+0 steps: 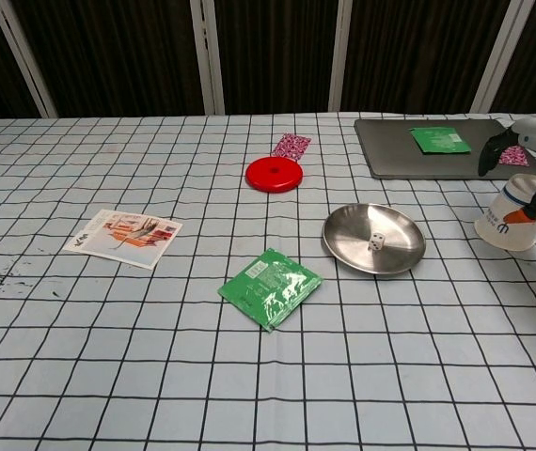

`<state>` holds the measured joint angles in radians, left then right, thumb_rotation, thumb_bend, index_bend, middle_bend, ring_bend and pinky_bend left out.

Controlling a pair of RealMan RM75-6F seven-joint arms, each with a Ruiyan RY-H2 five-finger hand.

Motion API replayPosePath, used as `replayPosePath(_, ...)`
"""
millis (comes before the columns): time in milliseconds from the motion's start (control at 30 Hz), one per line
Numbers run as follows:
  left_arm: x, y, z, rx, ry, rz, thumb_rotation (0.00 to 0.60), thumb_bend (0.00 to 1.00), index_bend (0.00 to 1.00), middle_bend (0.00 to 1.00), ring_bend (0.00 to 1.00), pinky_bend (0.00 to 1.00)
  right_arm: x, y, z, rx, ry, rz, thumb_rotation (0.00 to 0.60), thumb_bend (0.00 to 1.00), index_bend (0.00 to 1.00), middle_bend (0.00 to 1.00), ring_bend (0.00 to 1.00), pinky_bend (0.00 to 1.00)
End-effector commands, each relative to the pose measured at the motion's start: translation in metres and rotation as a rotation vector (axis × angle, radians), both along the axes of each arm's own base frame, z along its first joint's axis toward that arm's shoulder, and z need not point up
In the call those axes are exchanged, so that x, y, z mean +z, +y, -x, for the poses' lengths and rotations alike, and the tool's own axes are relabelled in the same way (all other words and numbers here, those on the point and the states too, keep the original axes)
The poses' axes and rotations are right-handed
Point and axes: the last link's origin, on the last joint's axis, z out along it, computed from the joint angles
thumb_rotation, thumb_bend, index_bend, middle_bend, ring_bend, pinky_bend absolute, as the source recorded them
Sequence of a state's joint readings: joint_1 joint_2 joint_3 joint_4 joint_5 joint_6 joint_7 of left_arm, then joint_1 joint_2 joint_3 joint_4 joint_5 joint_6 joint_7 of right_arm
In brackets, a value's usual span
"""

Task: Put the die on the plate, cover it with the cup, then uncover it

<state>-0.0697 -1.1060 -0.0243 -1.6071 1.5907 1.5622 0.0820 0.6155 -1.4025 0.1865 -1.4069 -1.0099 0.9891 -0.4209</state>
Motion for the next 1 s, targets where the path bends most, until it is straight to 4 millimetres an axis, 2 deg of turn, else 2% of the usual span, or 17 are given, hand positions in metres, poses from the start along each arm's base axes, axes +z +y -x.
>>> replayPosePath(33,-0.001,0.000,0.000,0.001,0.002,0.001,0.600,0.26,0.31,0.00,0.00,0.13,0.003,0.000,0.004,-0.006,0.007,0.001,0.600,0.23,0.38,0.31,0.12,0.00)
replayPosePath(400,-0.003,0.000,-0.001,0.003,0.011,0.004,0.600,0.26,0.32,0.00,0.00,0.13,0.018,0.003,0.019,-0.028,0.032,0.000,0.600,0.28,0.40,0.34,0.13,0.00)
replayPosePath(1000,-0.005,0.000,-0.002,0.004,0.017,0.008,0.600,0.26,0.32,0.00,0.00,0.13,0.017,-0.001,0.019,-0.017,0.017,0.004,0.600,0.30,0.40,0.35,0.14,0.00)
